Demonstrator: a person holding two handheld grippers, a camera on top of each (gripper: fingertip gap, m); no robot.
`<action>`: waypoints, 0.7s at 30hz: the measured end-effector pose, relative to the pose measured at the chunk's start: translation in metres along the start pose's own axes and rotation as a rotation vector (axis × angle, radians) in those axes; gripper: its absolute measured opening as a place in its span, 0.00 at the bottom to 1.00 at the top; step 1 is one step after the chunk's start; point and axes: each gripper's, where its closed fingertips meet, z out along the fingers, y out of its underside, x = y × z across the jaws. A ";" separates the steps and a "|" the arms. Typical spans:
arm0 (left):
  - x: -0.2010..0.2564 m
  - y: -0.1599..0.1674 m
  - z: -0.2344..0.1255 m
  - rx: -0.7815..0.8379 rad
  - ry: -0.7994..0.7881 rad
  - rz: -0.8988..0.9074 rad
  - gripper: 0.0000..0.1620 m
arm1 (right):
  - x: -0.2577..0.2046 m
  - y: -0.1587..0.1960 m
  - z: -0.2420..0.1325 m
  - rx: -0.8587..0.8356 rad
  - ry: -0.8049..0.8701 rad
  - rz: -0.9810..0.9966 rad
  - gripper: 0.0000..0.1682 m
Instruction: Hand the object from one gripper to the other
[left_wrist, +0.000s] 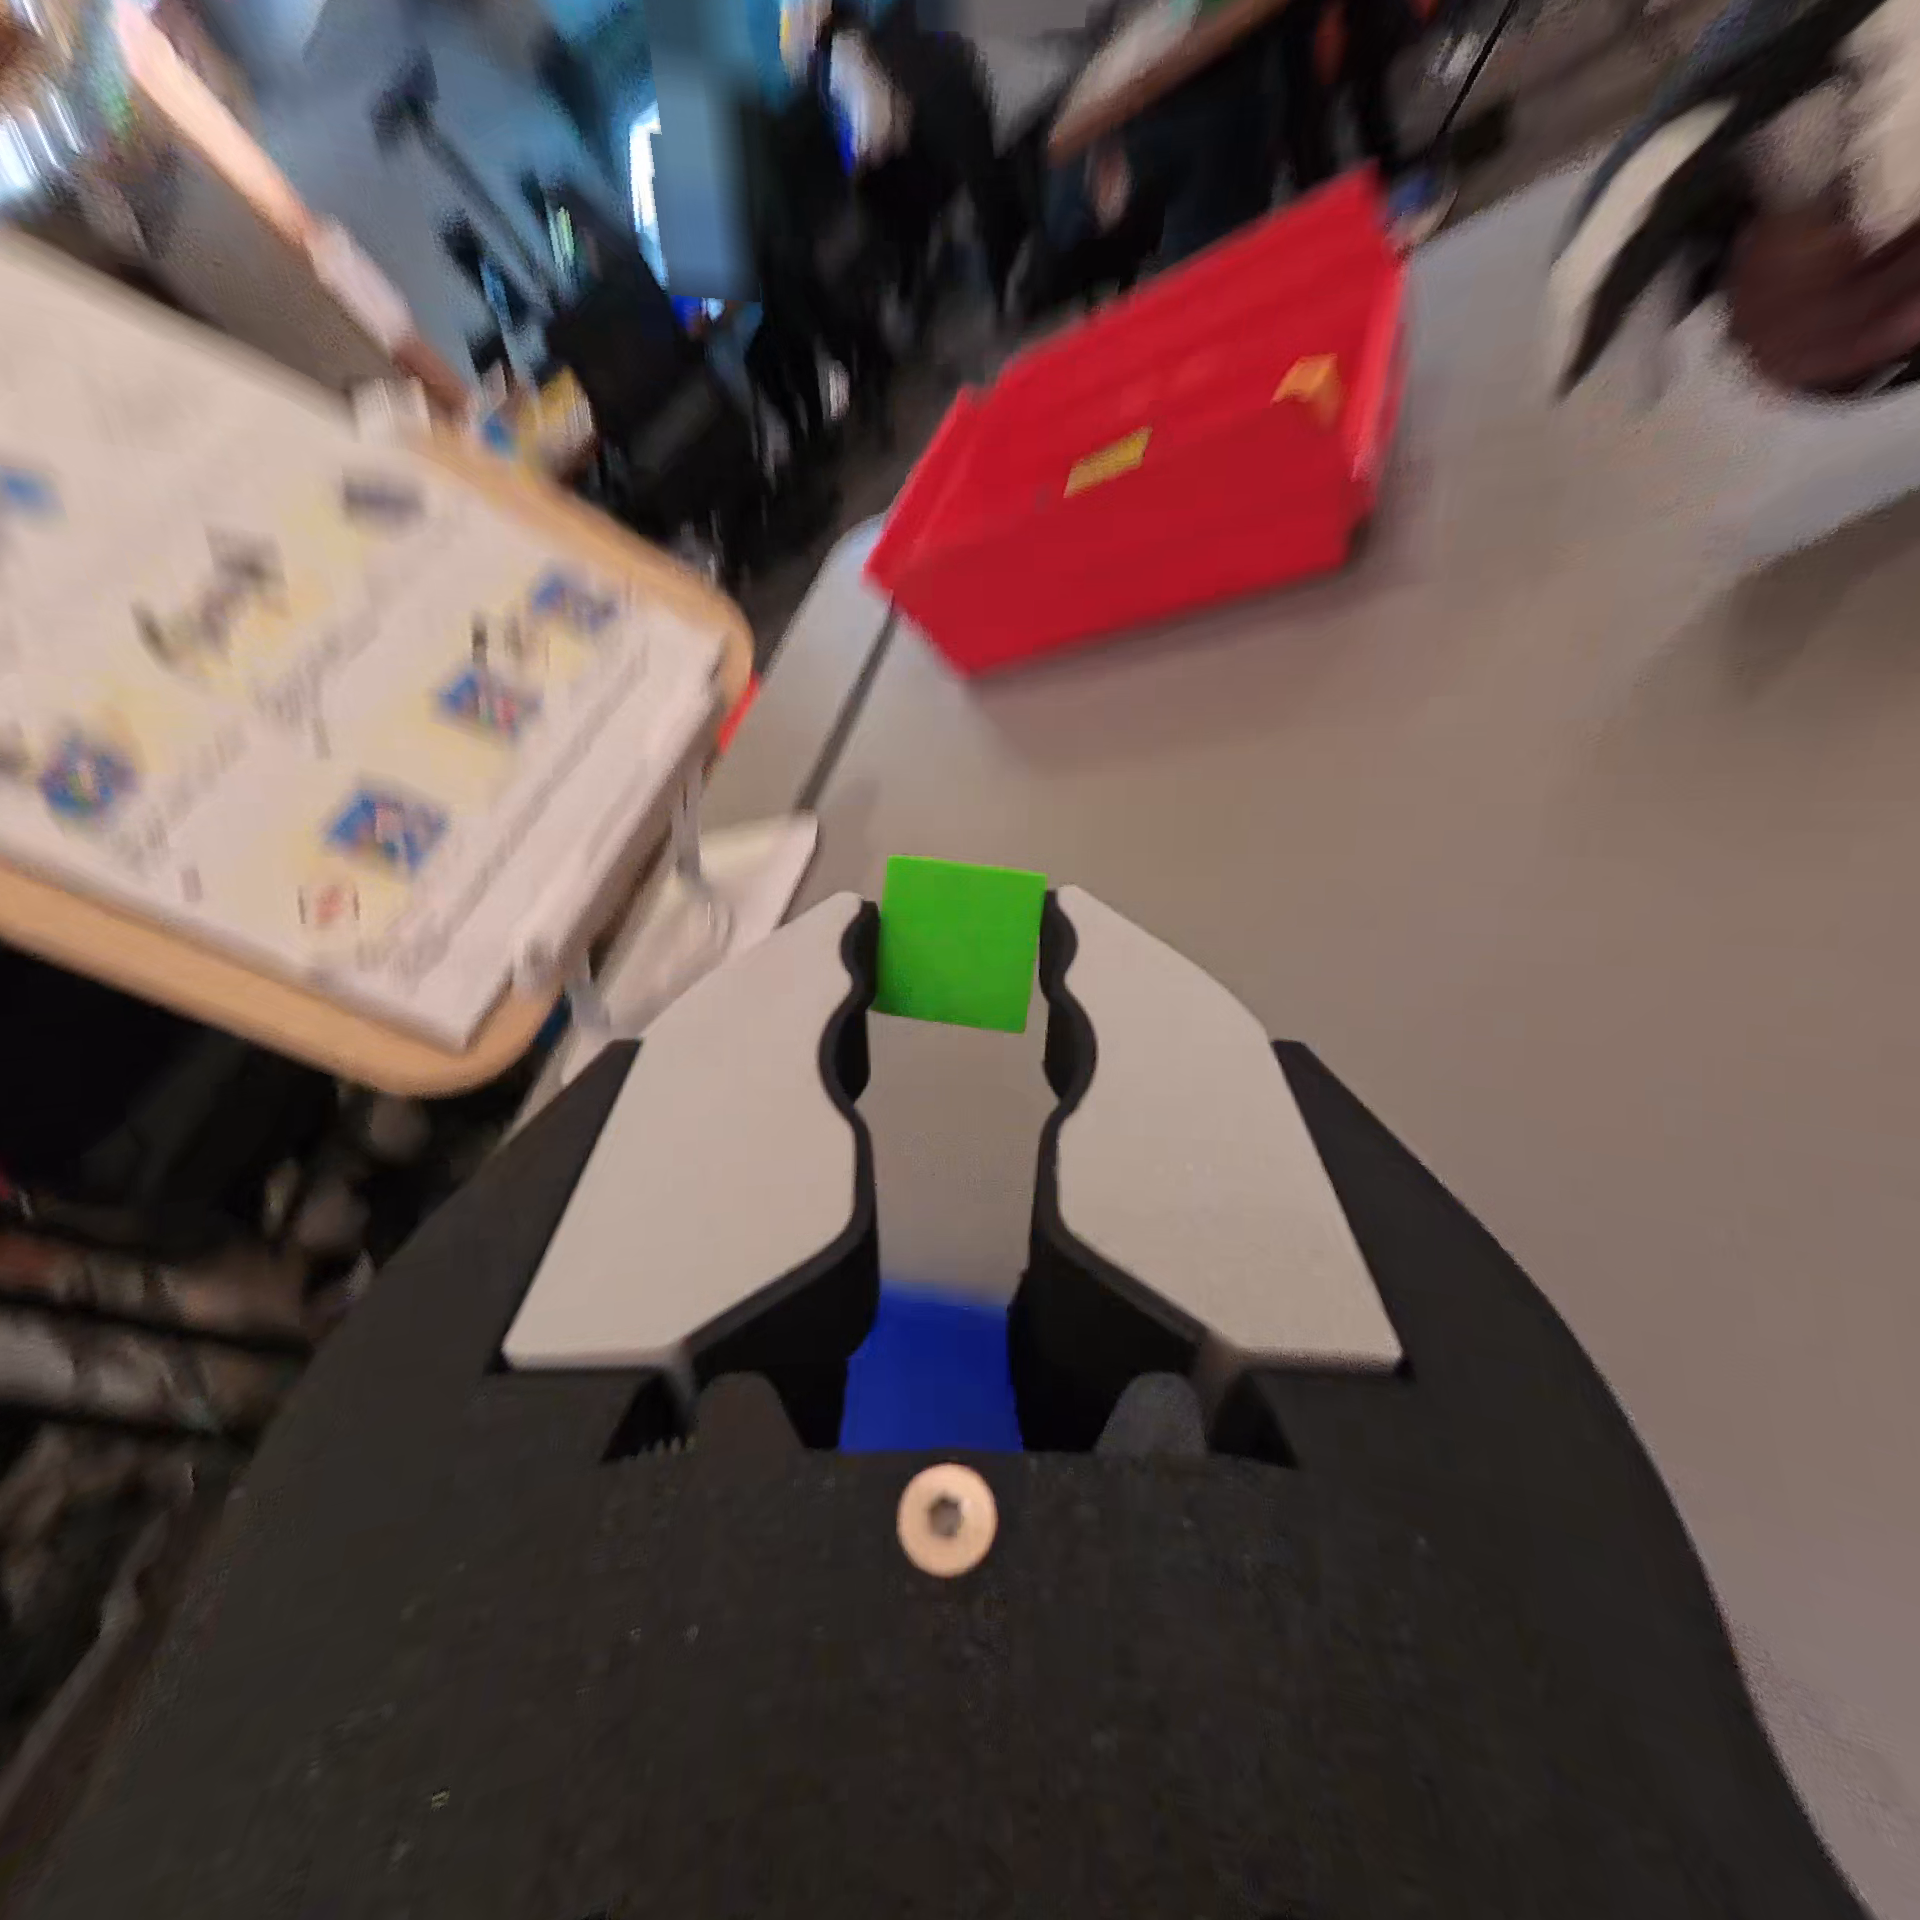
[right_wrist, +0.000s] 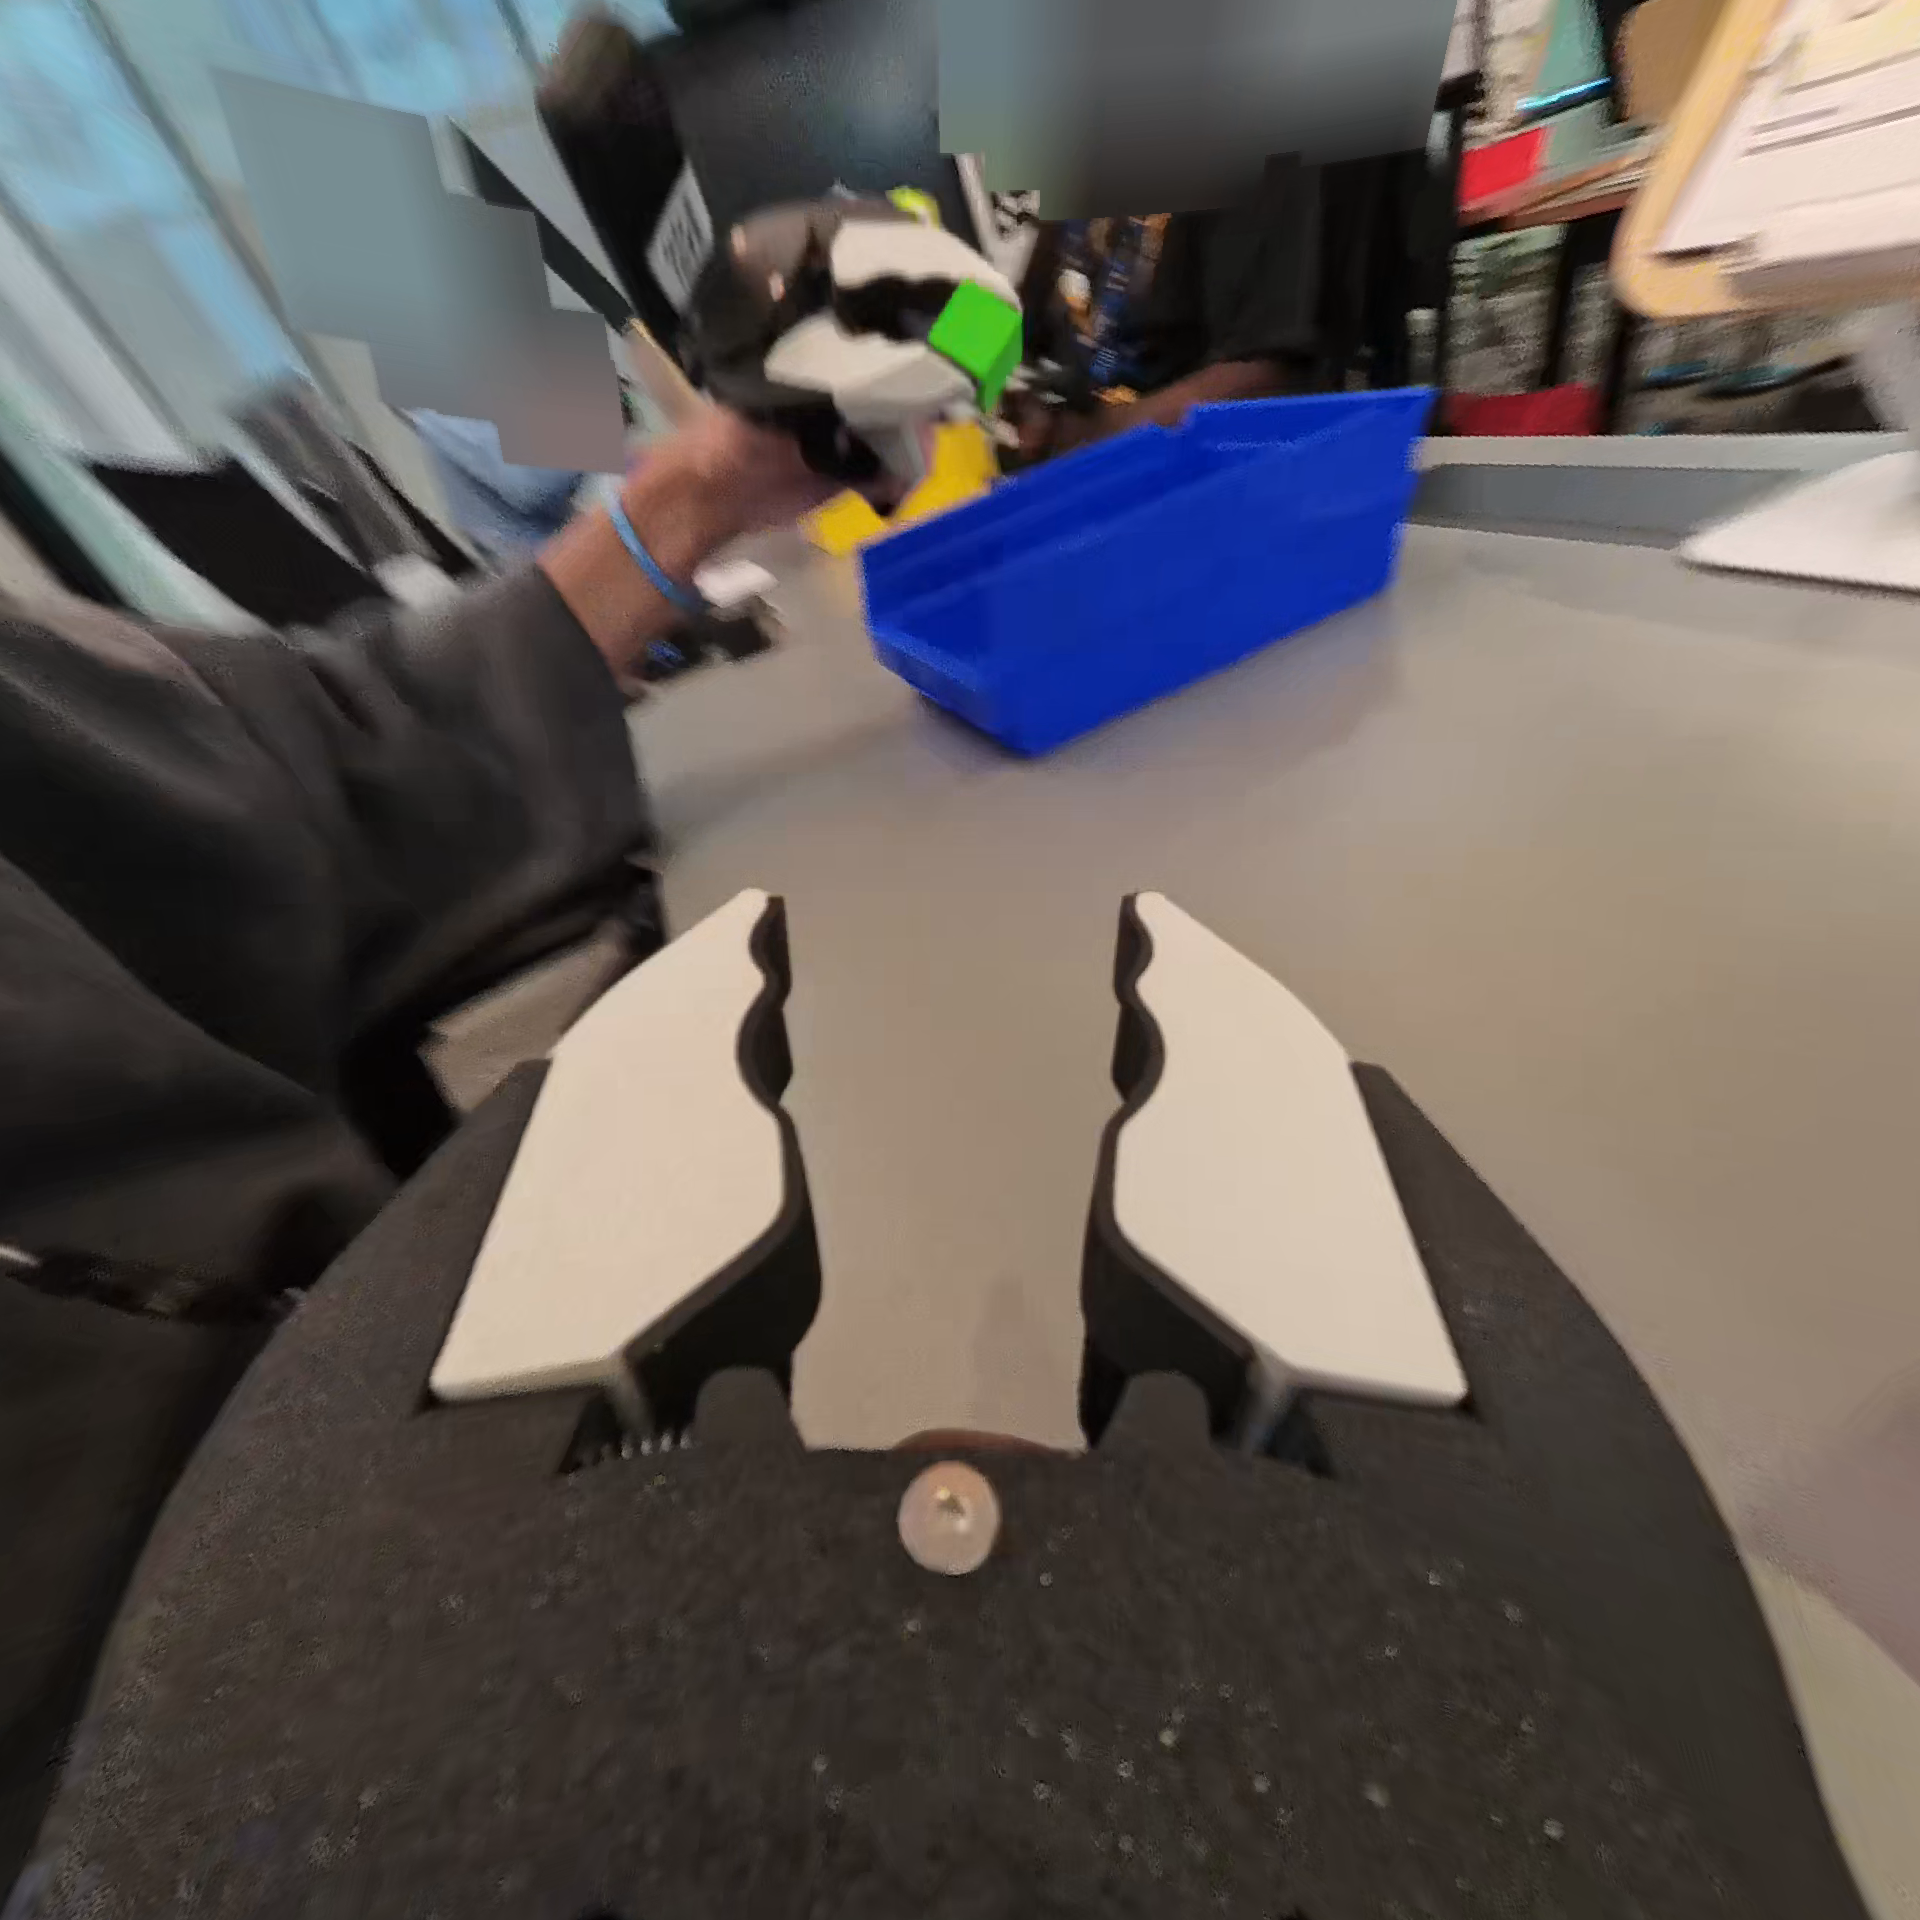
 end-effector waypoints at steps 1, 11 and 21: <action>0.016 -0.024 0.004 0.068 0.004 0.028 0.18 | -0.006 -0.009 0.009 0.028 -0.074 0.067 0.36; 0.144 -0.111 0.067 0.275 0.170 0.043 0.18 | -0.058 -0.059 0.054 0.224 -0.725 0.676 0.39; 0.181 -0.088 0.082 0.157 0.168 -0.240 0.21 | -0.052 -0.021 0.038 0.123 -0.635 0.702 0.16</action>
